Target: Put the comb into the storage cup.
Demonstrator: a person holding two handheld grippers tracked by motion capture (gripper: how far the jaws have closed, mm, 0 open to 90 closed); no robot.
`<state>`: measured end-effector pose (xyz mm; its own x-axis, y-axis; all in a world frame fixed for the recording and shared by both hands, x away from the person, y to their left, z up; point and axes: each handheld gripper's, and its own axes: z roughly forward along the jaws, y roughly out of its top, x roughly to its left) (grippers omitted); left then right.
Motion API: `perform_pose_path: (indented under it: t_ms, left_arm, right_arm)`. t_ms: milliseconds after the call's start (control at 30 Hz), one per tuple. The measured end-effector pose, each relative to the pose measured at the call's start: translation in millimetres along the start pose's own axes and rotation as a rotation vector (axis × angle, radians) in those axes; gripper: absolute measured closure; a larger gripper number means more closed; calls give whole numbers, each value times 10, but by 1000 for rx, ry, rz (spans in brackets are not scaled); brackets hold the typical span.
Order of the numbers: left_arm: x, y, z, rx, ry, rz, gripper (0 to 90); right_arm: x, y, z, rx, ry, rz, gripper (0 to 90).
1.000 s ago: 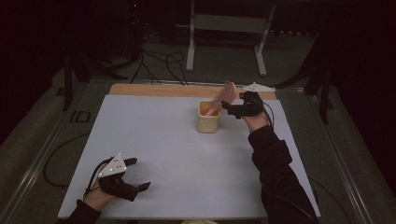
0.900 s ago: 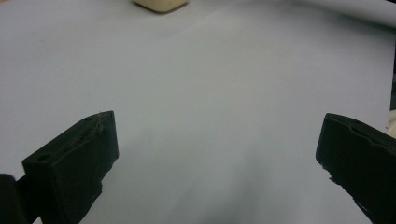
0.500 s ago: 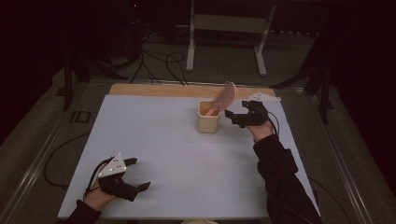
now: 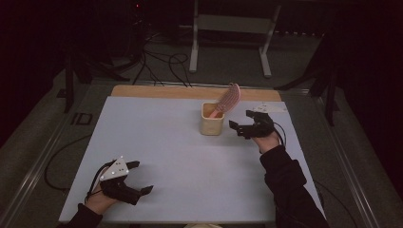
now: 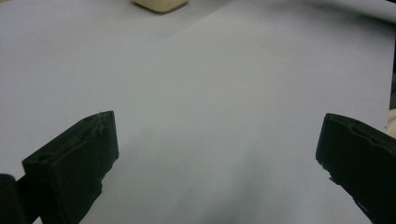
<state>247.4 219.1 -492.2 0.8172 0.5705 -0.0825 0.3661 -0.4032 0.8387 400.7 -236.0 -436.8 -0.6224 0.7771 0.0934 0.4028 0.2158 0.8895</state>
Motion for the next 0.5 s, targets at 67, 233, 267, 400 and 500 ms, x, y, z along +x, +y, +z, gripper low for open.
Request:
perform_pose_path:
  t_ms: [67, 233, 267, 400, 500]
  left_arm:
    - [-3, 0, 2, 2, 1, 2, 1]
    - [-2, -4, 4, 4, 1, 0, 1]
    - [-2, -4, 5, 5, 1, 1, 1]
    - [-2, -4, 7, 6, 1, 2, 1]
    - [-5, -2, 4, 0, 6, 2, 1]
  right_arm:
    - [17, -45, -20, -5, 8, 0, 93]
    - [55, -171, -64, 2, 21, -2, 93]
    - [66, -188, -73, 4, 21, -3, 93]
    - [99, -254, -108, 6, 29, -4, 93]
    - [141, -326, -159, 2, 38, 0, 93]
